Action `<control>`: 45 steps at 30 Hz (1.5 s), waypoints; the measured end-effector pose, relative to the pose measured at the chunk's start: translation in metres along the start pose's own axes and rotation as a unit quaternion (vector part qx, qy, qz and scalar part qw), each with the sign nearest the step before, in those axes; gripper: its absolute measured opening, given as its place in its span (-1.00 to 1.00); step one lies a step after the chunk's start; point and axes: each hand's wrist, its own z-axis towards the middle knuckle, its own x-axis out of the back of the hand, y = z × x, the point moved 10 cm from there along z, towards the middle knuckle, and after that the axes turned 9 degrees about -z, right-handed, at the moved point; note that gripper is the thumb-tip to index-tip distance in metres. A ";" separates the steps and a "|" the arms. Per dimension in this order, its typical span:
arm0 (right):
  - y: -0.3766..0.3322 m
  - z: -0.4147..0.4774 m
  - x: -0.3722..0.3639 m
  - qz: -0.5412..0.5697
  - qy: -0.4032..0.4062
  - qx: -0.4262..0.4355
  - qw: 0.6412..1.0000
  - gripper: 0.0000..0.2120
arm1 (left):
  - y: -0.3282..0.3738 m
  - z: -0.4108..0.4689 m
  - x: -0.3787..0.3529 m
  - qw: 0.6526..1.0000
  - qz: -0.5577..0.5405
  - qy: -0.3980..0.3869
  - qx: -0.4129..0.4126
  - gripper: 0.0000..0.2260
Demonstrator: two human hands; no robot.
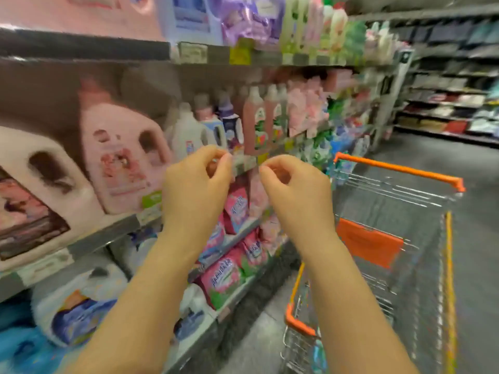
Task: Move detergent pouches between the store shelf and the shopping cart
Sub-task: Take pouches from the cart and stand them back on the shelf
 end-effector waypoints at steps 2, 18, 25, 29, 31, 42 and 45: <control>0.073 0.002 0.020 -0.024 0.018 -0.067 0.997 -0.87 | -0.010 -0.009 -0.075 0.997 -0.036 -0.055 0.027 -0.80; 0.583 -0.106 -0.040 -0.053 -0.081 -0.577 0.811 -0.76 | -0.188 -0.208 -0.561 0.866 -0.016 -0.406 0.291 -0.68; 0.668 -0.245 -0.136 -0.021 -0.241 -0.701 0.671 -0.54 | -0.318 -0.384 -0.562 0.728 0.074 -0.468 0.495 -0.46; 0.678 -0.305 -0.168 0.028 -0.189 -0.768 0.611 -0.33 | -0.360 -0.466 -0.542 0.643 0.110 -0.476 0.590 -0.33; 0.688 -0.344 -0.185 0.025 -0.162 -0.786 0.597 -0.02 | -0.378 -0.508 -0.539 0.608 0.087 -0.456 0.644 -0.25; 0.687 -0.349 -0.203 0.135 -0.085 -0.803 0.575 -0.31 | -0.371 -0.521 -0.540 0.622 0.053 -0.392 0.676 -0.21; 0.682 -0.322 -0.192 0.162 -0.068 -0.787 0.592 -0.27 | -0.358 -0.495 -0.545 0.627 0.072 -0.408 0.660 -0.17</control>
